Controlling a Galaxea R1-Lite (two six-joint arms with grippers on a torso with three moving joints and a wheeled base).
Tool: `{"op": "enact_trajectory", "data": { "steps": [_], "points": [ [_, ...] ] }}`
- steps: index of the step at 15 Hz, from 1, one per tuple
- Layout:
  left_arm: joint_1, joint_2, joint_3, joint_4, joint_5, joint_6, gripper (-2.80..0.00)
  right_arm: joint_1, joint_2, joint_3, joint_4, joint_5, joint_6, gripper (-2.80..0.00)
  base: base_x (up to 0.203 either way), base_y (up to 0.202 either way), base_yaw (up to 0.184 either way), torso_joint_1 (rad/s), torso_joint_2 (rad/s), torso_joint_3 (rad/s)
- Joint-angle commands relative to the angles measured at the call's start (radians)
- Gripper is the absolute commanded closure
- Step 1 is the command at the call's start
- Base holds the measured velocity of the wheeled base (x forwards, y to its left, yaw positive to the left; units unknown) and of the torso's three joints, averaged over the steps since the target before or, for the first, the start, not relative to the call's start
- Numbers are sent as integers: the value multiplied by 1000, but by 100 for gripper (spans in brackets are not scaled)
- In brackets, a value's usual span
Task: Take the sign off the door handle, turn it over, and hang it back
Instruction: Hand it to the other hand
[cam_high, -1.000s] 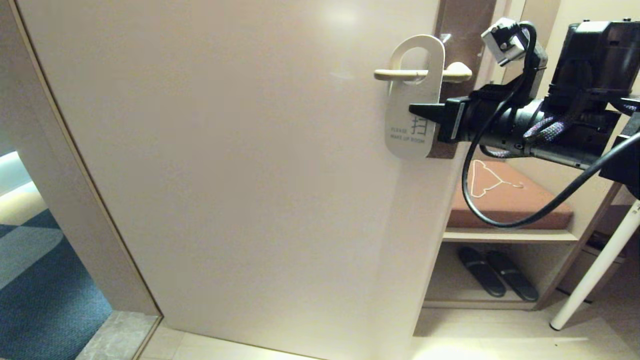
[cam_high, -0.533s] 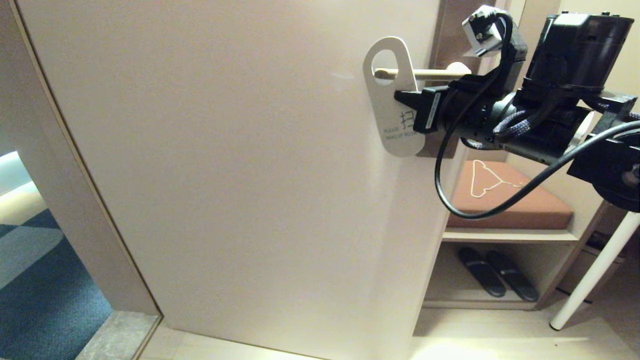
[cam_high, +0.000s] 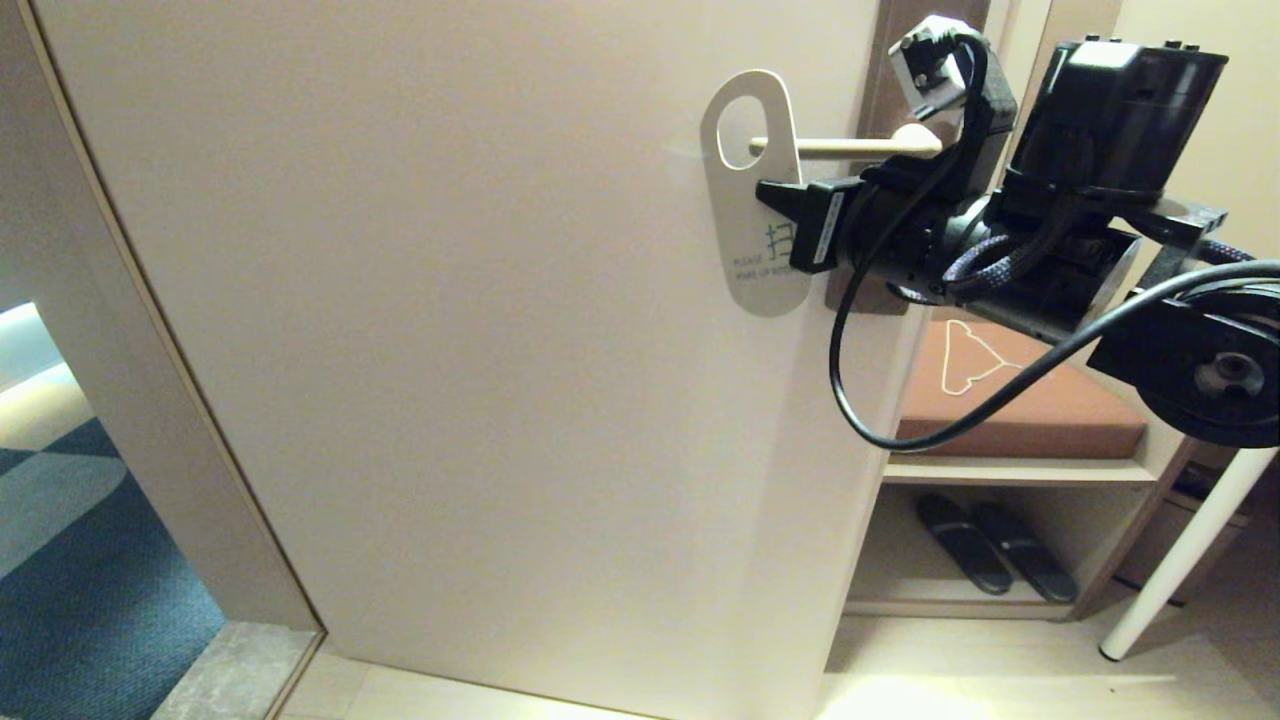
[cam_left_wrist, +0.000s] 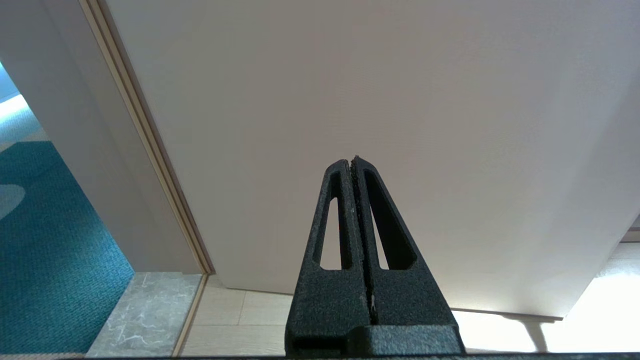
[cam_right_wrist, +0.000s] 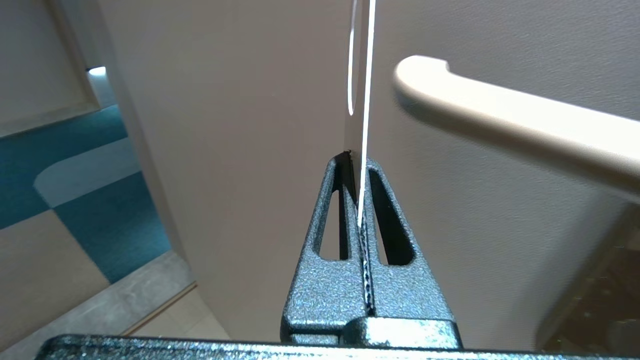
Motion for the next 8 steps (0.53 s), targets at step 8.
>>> {"op": "enact_trajectory", "data": {
  "steps": [8],
  "points": [
    [0, 2, 0, -1, 0, 0, 0, 43, -70, 102, 1, 45, -2, 0, 0, 0, 0, 0, 0, 0]
  ]
}}
